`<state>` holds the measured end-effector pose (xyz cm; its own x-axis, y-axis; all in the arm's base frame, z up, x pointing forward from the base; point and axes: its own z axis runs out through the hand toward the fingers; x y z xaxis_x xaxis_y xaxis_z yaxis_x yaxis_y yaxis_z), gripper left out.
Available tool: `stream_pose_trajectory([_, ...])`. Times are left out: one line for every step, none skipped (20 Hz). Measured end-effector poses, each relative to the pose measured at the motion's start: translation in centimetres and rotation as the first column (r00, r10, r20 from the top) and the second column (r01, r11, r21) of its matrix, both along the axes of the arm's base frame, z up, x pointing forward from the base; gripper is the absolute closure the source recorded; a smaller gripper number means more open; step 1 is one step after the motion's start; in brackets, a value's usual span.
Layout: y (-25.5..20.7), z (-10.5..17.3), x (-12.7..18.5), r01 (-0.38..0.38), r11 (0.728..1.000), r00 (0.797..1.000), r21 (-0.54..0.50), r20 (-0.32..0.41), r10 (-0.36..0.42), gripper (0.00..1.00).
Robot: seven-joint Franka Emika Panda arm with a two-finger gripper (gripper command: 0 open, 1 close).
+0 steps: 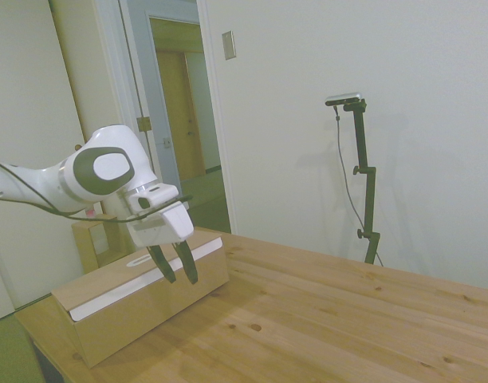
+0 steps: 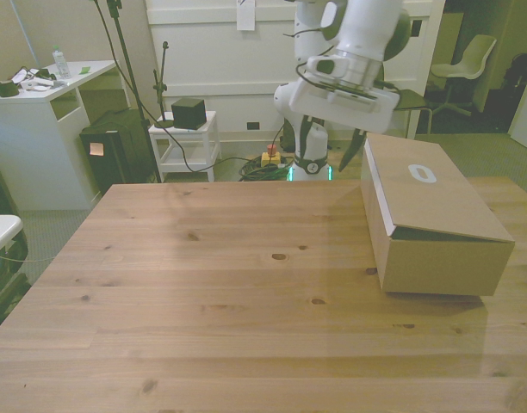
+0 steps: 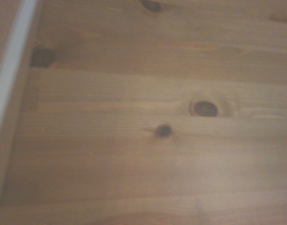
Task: Close the box
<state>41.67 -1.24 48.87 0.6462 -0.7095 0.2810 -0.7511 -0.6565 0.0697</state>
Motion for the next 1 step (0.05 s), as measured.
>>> stream_pose_trajectory([-0.93,-0.68,-1.25,-0.01,1.0,1.0,0.024,0.02,0.01,0.0])
